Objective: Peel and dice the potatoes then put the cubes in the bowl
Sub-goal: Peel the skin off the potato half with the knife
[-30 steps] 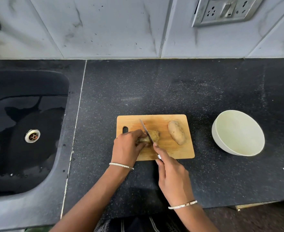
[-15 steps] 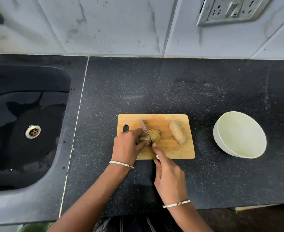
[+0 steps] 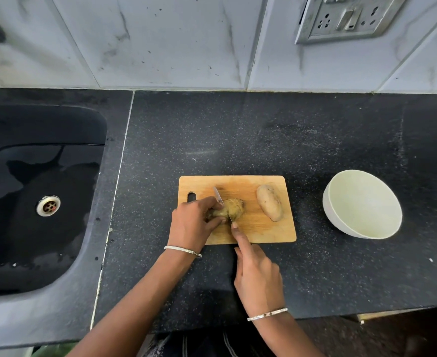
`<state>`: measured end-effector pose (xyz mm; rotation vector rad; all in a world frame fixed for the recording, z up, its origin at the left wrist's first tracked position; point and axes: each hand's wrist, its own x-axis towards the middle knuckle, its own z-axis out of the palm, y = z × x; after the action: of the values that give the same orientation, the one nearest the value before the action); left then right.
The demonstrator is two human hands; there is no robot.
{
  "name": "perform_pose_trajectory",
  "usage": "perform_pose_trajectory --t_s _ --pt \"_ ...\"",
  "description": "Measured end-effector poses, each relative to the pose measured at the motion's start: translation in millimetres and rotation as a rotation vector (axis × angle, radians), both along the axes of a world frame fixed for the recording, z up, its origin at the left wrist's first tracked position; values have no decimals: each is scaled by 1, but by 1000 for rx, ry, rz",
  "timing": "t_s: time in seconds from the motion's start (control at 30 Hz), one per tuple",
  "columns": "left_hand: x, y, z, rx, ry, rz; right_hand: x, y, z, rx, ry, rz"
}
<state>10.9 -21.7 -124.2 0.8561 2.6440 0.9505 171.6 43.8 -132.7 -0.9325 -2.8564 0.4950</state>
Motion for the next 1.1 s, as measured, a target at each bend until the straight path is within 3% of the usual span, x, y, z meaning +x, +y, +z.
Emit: perform_pose_trajectory --t_s 0.53,0.83,1.1 --pt "5 -3 -1 20 10 -5 1 7 6 -175 183 25" --pt "6 -4 -3 30 17 -20 -1 9 6 -177 164 31" --pt "5 1 5 -57 205 -194 -2 9 4 -183 147 31"
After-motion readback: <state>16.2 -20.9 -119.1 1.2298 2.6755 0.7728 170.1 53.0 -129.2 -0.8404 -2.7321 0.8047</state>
